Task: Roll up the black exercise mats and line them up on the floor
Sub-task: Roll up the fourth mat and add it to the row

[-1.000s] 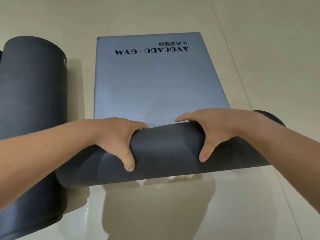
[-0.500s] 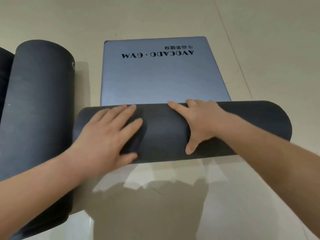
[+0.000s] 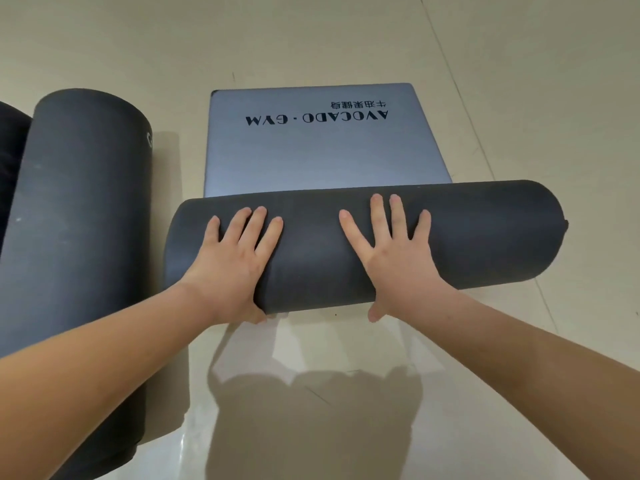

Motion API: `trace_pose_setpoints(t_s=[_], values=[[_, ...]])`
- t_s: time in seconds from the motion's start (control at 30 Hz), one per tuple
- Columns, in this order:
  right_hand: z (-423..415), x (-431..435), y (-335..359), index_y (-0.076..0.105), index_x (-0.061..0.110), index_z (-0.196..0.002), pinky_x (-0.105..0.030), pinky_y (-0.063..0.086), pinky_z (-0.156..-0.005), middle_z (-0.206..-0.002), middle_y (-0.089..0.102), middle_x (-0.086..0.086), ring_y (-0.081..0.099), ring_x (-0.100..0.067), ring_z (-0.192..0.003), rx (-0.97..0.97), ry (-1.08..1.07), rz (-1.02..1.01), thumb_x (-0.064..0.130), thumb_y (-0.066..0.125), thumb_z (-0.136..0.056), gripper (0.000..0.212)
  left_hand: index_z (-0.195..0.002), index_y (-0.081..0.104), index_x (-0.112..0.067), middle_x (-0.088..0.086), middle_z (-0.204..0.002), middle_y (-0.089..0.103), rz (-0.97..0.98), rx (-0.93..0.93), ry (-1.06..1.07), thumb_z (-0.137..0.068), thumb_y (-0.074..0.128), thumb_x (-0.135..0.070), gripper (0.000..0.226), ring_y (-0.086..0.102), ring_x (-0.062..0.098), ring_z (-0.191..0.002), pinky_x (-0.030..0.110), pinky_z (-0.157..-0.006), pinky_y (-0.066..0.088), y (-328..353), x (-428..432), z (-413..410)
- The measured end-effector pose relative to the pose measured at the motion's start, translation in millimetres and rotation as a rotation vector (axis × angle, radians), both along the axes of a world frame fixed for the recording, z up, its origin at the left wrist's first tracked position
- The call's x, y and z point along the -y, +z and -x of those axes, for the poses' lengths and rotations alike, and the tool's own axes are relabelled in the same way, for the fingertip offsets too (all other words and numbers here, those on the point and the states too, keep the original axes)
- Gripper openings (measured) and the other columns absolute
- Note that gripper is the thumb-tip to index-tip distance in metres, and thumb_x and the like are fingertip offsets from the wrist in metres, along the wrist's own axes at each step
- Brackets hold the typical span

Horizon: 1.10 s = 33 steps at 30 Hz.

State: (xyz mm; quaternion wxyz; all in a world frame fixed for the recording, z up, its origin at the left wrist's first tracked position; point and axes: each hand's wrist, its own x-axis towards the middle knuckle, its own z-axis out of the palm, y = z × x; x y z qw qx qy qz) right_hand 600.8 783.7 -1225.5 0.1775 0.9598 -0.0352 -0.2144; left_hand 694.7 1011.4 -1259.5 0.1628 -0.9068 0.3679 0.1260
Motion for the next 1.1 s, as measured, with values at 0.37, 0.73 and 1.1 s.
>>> trace_pose_setpoints(t_s=[0.37, 0.73, 1.1], values=[[-24.7, 29.6, -2.5, 0.003, 0.032, -0.160, -0.056, 0.038, -0.108, -0.146, 0.042, -0.015, 0.045, -0.036, -0.132, 0.078, 0.129, -0.113, 0.074, 0.083, -0.062, 0.133, -0.155, 0.026, -0.027, -0.004, -0.147, 0.048, 0.124, -0.064, -0.045, -0.054, 0.076, -0.076, 0.123, 0.052, 0.024, -0.130, 0.049, -0.100, 0.051, 15.3, 7.9, -21.7], [19.2, 24.1, -28.7, -0.018, 0.024, -0.164, -0.074, 0.017, -0.120, -0.167, 0.012, -0.032, 0.015, -0.053, -0.155, 0.173, 0.088, -0.026, 0.057, 0.084, -0.076, 0.138, -0.145, 0.038, -0.028, -0.007, -0.133, 0.058, 0.235, 0.009, -0.035, -0.065, 0.077, -0.074, 0.100, 0.058, 0.023, -0.118, 0.047, -0.090, 0.046, 3.8, 1.6, 8.8], [67.6, 30.0, -10.6, 0.023, 0.024, -0.154, -0.061, 0.041, -0.095, -0.113, 0.055, -0.019, 0.055, -0.038, -0.100, 0.229, 0.160, -0.081, 0.046, 0.091, -0.064, 0.115, -0.134, 0.049, -0.027, -0.009, -0.114, 0.067, 0.276, -0.036, -0.071, -0.055, 0.075, -0.047, 0.085, 0.066, 0.024, -0.098, 0.041, -0.072, 0.046, 29.8, -10.8, 64.3]])
